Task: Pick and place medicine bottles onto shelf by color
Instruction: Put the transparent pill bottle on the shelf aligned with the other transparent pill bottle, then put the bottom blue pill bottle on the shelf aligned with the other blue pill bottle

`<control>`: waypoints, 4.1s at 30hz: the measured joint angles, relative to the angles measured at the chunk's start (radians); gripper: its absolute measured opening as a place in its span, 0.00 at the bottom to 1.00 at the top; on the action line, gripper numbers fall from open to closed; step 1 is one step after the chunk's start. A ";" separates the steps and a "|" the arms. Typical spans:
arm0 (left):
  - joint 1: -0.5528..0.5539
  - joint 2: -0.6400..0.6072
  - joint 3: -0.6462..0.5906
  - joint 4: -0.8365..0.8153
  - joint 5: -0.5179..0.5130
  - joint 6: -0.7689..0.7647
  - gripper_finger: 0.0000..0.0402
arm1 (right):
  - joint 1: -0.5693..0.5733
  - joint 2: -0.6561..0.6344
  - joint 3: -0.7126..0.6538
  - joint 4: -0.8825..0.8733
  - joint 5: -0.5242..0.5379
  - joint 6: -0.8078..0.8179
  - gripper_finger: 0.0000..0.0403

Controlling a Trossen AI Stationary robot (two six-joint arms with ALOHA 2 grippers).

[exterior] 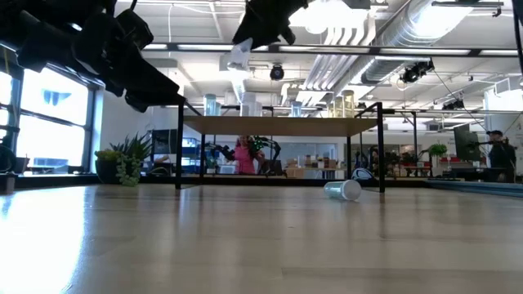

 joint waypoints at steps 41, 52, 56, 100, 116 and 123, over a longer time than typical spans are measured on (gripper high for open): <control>0.000 0.000 0.000 0.015 0.001 0.019 0.52 | -0.128 0.109 0.023 -0.033 -0.045 -0.010 0.33; 0.000 0.000 0.000 0.029 0.000 0.019 0.52 | -0.106 0.106 0.190 -0.237 -0.059 0.053 0.33; 0.000 0.000 0.000 0.050 0.000 0.016 0.52 | -0.112 0.111 0.198 -0.235 -0.075 0.078 0.33; 0.000 0.000 0.000 0.044 0.000 0.019 0.52 | -0.135 0.216 0.196 -0.291 -0.042 0.041 0.47; 0.000 0.000 0.000 0.044 0.000 0.019 0.52 | -0.110 0.214 0.419 -0.508 -0.046 0.068 0.47; 0.000 0.000 0.000 0.044 0.000 0.019 0.52 | -0.035 0.214 0.440 -0.683 -0.050 0.065 0.47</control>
